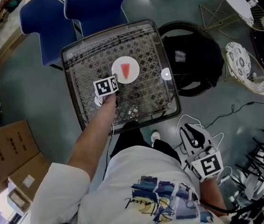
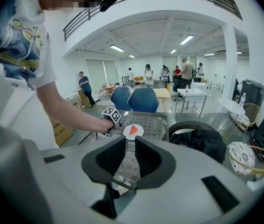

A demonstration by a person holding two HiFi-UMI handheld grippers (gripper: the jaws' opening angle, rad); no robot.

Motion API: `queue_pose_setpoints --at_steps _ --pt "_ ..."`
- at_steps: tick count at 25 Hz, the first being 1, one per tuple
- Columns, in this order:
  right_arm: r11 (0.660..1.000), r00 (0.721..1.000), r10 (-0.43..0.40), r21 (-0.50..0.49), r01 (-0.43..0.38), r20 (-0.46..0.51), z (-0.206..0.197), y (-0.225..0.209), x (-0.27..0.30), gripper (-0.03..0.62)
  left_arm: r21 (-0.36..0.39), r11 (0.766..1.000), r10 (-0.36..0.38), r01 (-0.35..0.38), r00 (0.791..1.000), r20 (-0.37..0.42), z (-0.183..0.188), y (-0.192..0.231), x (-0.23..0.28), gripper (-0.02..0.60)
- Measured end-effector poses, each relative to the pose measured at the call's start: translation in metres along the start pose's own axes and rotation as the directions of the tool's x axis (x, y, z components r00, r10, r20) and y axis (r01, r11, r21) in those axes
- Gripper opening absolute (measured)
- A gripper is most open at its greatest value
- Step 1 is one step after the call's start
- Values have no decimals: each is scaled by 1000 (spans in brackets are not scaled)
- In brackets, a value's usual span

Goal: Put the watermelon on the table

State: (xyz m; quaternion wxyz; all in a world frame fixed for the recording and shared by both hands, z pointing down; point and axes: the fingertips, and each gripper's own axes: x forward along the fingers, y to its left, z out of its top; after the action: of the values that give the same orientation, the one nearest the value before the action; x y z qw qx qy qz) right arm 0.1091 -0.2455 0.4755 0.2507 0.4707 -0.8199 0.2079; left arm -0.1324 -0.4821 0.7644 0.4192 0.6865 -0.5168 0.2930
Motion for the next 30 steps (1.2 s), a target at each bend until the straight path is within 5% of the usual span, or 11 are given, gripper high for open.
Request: queue_pose_setpoints --at_steps 11,16,19,23,26,30 --pt "976 978 170 -154 -151 120 -30 14 -73 66 -53 992 -105 118 973 206 -53 -54 -161 168" --pt "958 957 245 -189 -215 154 -58 22 -115 66 -10 967 -242 253 936 255 -129 -129 -254 18" --pt "925 933 330 -244 -289 146 -72 47 -130 58 16 939 -332 344 893 304 -170 -169 -312 9" --pt "862 895 435 -331 -383 97 -94 93 -151 45 173 893 -450 416 826 339 -211 -216 -390 9" --pt "832 886 458 -385 -400 71 -104 121 -166 43 304 864 -491 402 809 324 -238 -235 -438 9" --pt "824 881 461 -421 -379 108 -102 156 -183 34 369 839 -524 400 777 349 -262 -237 -490 9"
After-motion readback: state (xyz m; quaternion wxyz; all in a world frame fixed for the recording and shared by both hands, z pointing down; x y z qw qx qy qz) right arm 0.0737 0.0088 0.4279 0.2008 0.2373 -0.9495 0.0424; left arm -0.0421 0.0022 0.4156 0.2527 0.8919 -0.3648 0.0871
